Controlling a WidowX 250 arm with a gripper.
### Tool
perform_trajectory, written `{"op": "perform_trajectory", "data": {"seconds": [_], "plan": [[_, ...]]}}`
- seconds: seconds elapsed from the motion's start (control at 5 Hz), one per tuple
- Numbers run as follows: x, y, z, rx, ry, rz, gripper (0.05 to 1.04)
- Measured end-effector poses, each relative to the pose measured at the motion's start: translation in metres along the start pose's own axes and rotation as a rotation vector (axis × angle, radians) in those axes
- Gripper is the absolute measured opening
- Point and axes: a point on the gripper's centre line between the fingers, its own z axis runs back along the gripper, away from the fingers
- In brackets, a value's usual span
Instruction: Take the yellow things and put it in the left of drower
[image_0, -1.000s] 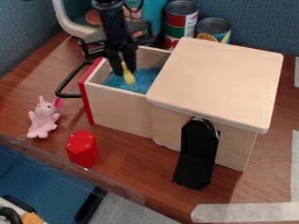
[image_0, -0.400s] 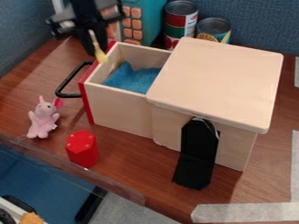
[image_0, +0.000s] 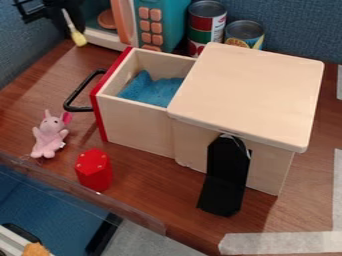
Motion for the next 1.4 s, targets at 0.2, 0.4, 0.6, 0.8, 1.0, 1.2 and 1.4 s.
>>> {"op": "perform_trajectory", "data": {"seconds": [0.2,0.4,0.6,0.8,1.0,1.2,1.4], "plan": [[0.027,0.017,-0.026,0.034,0.026,0.064,0.153],[0.047,0.028,-0.048,0.082,0.008,0.084,0.153],[0.057,0.037,-0.075,0.11,0.047,0.124,0.153],[0.06,0.049,-0.102,0.147,0.062,0.152,0.153],[0.063,0.057,-0.11,0.185,0.021,0.135,0.153],[0.064,0.065,-0.124,0.229,0.016,0.114,0.198],[0.064,0.067,-0.128,0.24,0.019,0.097,0.448]]}}
